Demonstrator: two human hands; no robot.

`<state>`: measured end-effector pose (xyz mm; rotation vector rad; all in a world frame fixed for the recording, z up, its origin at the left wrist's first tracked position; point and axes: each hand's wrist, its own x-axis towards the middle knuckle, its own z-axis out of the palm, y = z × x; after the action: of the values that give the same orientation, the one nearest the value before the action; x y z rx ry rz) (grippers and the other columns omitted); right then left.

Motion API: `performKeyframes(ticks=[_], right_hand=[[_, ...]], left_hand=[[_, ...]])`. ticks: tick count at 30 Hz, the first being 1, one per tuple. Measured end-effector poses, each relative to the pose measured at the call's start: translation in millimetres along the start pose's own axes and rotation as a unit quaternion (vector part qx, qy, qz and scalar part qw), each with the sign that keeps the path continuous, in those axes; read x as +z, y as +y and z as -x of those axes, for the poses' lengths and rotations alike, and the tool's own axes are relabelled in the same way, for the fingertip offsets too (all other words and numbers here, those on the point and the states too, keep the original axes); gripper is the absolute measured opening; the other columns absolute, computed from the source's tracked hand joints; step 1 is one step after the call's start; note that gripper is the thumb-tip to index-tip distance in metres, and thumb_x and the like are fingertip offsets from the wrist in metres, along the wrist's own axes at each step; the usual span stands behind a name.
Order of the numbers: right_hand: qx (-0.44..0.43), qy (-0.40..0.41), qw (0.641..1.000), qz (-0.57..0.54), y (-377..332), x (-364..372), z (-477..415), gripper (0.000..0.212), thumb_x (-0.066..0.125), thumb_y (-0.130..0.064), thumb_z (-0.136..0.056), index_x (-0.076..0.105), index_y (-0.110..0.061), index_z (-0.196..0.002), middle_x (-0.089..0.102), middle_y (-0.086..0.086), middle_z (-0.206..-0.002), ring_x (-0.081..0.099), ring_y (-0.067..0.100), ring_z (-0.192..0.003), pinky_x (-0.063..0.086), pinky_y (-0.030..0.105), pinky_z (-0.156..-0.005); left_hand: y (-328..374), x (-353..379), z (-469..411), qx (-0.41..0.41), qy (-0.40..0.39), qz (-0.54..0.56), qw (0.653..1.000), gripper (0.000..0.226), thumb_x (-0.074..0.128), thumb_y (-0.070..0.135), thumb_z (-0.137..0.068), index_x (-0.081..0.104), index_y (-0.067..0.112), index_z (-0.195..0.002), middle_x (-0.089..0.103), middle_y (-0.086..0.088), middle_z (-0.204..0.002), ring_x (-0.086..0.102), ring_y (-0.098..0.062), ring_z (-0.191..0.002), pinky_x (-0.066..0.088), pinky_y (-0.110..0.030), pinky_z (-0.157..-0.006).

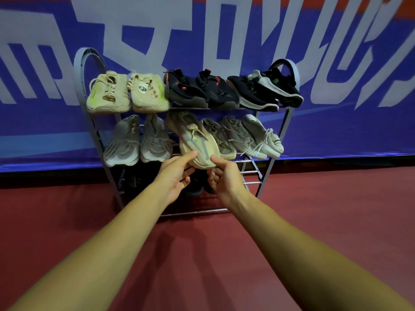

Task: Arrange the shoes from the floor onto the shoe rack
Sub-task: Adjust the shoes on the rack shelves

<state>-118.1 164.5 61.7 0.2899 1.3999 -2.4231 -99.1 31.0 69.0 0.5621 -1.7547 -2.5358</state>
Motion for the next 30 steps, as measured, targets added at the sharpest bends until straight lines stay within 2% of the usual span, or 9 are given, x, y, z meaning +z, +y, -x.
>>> performKeyframes(ticks=[3, 6, 10, 12, 17, 22, 27, 30], right_hand=[[-0.011, -0.008, 1.000, 0.026, 0.5, 0.7, -2.9, 0.007, 0.065, -0.020, -0.092, 0.069, -0.015, -0.093, 0.067, -0.009, -0.065, 0.057, 0.002, -0.054, 0.037, 0.016, -0.050], [-0.014, 0.008, 0.998, 0.059, 4.9, 5.4, -6.7, 0.020, 0.069, -0.026, -0.091, 0.072, -0.014, -0.107, 0.070, -0.007, -0.081, 0.057, 0.005, -0.064, 0.037, 0.019, -0.056], [-0.008, 0.013, 0.999, 0.050, 13.5, 12.2, -14.6, 0.012, 0.071, -0.026, -0.091, 0.072, -0.014, -0.094, 0.064, -0.009, -0.066, 0.052, 0.005, -0.059, 0.038, 0.021, -0.059], [-0.003, 0.012, 0.999, 0.036, 15.7, 13.9, -19.4, 0.010, 0.072, -0.023, -0.091, 0.070, -0.013, -0.091, 0.062, -0.008, -0.063, 0.052, 0.005, -0.059, 0.038, 0.021, -0.060], [-0.003, -0.024, 0.999, 0.033, 18.7, 17.1, -29.9, 0.008, 0.067, -0.024, -0.095, 0.072, -0.018, -0.092, 0.067, -0.010, -0.076, 0.052, 0.003, -0.064, 0.039, 0.020, -0.062], [0.008, -0.048, 0.998, 0.050, 19.0, 27.6, -38.4, 0.019, 0.061, -0.022, -0.099, 0.068, -0.021, -0.082, 0.064, -0.009, -0.075, 0.051, 0.004, -0.064, 0.036, 0.019, -0.058], [0.001, -0.026, 0.995, 0.101, 21.4, 27.7, -49.7, 0.015, 0.061, -0.028, -0.099, 0.068, -0.021, -0.087, 0.066, -0.007, -0.083, 0.050, 0.005, -0.067, 0.037, 0.022, -0.062], [-0.008, -0.007, 0.994, 0.111, 22.1, 29.5, -52.8, 0.019, 0.064, -0.036, -0.096, 0.069, -0.021, -0.086, 0.066, -0.007, -0.080, 0.051, 0.006, -0.066, 0.038, 0.023, -0.062]], left_hand=[[-1.1, -1.1, -6.8, 0.007, 0.006, -0.003, 1.000, 0.010, 0.076, 0.029, -0.084, 0.068, 0.024, -0.087, 0.074, 0.010, -0.077, 0.062, -0.006, -0.078, 0.034, -0.020, -0.055], [-0.9, -5.1, -13.6, -0.007, 0.008, 0.012, 1.000, 0.008, 0.075, 0.028, -0.085, 0.069, 0.025, -0.088, 0.073, 0.010, -0.078, 0.061, -0.005, -0.077, 0.034, -0.021, -0.057], [-3.2, -6.9, -22.4, -0.014, 0.018, 0.015, 1.000, 0.012, 0.075, 0.030, -0.083, 0.069, 0.024, -0.092, 0.073, 0.004, -0.089, 0.063, -0.007, -0.079, 0.035, -0.022, -0.057], [-5.9, -5.6, -26.7, -0.023, 0.034, 0.022, 0.999, 0.012, 0.076, 0.029, -0.081, 0.071, 0.023, -0.090, 0.074, 0.004, -0.088, 0.064, -0.008, -0.079, 0.035, -0.022, -0.056], [-13.2, -0.8, -33.8, -0.042, 0.054, 0.046, 0.997, 0.019, 0.074, 0.036, -0.082, 0.072, 0.022, -0.095, 0.074, 0.006, -0.077, 0.063, -0.009, -0.073, 0.036, -0.024, -0.056], [-18.0, 4.3, -46.6, 0.000, 0.082, 0.084, 0.993, 0.011, 0.070, 0.015, -0.081, 0.063, 0.017, -0.089, 0.062, 0.002, -0.074, 0.053, -0.009, -0.064, 0.035, -0.023, -0.054], [-26.0, -0.8, -54.4, 0.007, 0.094, 0.080, 0.992, 0.010, 0.074, 0.015, -0.082, 0.065, 0.020, -0.083, 0.064, 0.007, -0.073, 0.052, -0.004, -0.062, 0.033, -0.020, -0.053], [-25.1, -1.5, -57.8, 0.010, 0.100, 0.083, 0.992, 0.009, 0.076, 0.019, -0.082, 0.067, 0.020, -0.085, 0.066, 0.006, -0.076, 0.052, -0.004, -0.065, 0.034, -0.020, -0.054]])
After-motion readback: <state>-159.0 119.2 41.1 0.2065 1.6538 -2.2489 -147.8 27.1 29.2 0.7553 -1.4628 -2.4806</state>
